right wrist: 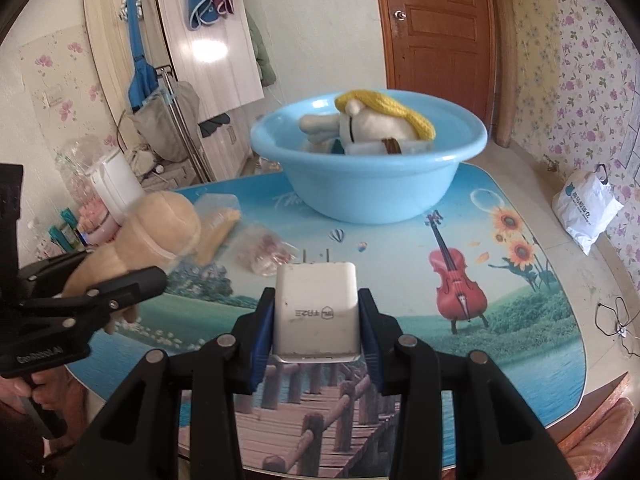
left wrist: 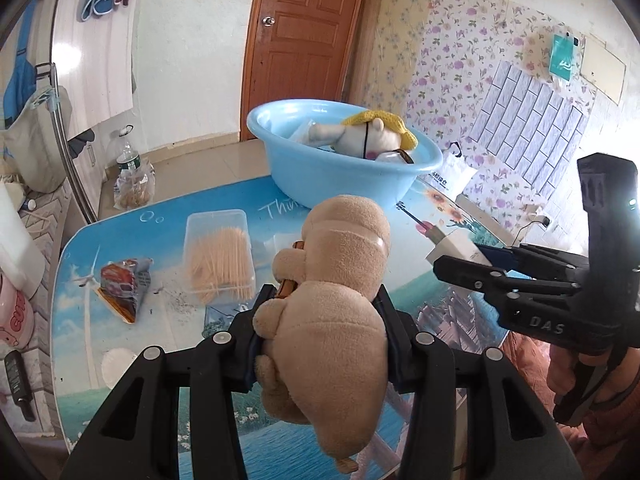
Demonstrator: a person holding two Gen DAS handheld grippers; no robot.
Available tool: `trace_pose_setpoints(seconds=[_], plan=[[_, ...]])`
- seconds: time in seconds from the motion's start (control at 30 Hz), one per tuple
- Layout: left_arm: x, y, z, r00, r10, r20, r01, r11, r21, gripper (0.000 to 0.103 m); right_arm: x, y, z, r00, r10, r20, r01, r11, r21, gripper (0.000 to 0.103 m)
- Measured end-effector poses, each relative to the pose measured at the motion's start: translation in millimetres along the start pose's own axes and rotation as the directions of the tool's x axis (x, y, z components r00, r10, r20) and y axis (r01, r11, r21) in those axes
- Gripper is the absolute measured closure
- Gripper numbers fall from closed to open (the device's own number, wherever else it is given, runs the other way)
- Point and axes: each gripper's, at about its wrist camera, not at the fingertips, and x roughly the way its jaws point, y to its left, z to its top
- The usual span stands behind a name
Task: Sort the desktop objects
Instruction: 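Lift the teddy bear with the left tool while the right tool lifts the charger, then carry teddy bear and charger over the blue basin and open both tools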
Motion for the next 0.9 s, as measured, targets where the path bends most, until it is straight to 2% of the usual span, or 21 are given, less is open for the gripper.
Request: trace_pose_setpoints(seconds=[0.27,0.57,0.9], plan=[[-7,2,3,1.0,0.013,0.007,-0.013,1.0,0.009,0.057,-5,10,5,0.999,0.025,0.022,-0.024,0.999,-0.028,0.065],[-10,5,12,1.0,0.028,0.006,-0.028,1.0,-0.008,0.057,-5,7,12,1.0,0.015,0.017,-0.015,1.0,-0.02,0.065],[-11,0,34,0.999,0.042,0.008,-0.042,0.999,-0.006,0.057,-7,7,41,0.999,0.034,0.038,-0.033,0.999,-0.04,0.065]])
